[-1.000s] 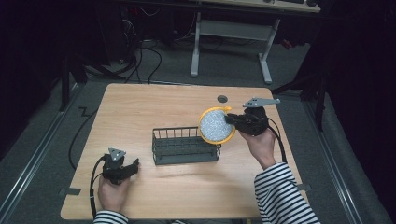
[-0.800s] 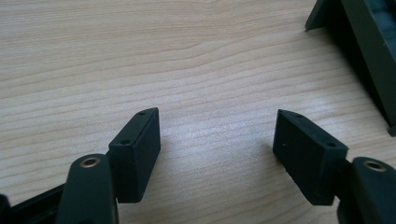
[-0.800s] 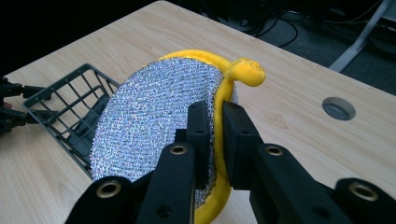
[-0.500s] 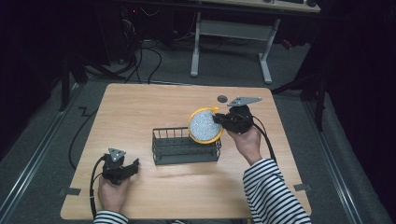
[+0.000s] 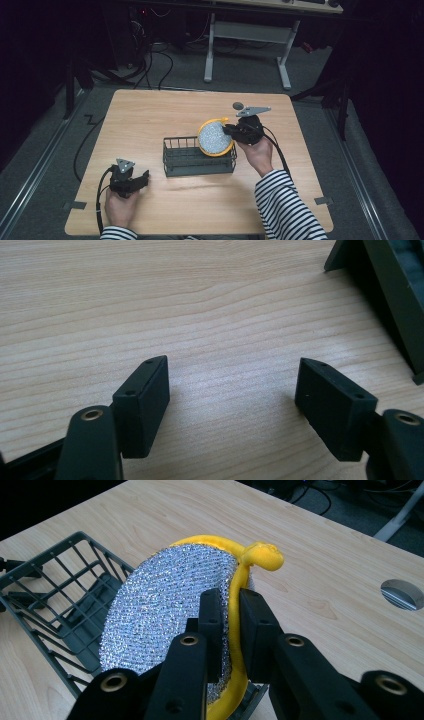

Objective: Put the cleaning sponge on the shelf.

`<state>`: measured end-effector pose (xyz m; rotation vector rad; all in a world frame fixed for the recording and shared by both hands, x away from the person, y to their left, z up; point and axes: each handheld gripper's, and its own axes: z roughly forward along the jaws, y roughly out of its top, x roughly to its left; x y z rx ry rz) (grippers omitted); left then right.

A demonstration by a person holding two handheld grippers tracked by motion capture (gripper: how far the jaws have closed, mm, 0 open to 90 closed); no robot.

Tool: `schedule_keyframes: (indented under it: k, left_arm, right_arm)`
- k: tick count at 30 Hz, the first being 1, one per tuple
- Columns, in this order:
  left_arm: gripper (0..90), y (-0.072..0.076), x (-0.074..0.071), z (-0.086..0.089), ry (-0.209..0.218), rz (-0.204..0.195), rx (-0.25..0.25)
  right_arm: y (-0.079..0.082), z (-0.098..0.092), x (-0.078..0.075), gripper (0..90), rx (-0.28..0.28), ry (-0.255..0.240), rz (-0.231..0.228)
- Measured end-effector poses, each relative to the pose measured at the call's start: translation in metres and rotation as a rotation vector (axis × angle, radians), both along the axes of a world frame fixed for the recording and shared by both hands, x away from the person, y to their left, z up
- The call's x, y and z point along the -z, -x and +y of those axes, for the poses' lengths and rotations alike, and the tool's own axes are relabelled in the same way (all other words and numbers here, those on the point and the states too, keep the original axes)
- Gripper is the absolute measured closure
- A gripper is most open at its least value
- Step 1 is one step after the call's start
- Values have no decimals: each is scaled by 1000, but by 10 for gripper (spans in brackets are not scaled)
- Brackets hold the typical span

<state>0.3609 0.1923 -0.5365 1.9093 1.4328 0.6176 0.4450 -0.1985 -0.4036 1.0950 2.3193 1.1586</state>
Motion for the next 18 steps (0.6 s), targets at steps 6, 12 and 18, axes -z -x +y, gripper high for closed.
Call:
schedule_keyframes:
  k: [6,12,18]
  left_arm:
    - [308,0,0,0,1,0,0]
    - [306,0,0,0,1,0,2]
    - [305,0,0,0,1,0,3]
  right_arm:
    - [0,-1,2,803,-5,6,-3]
    - [3,1,4,797,-24,25,-9]
    - [4,3,5,795,-39,38,-11]
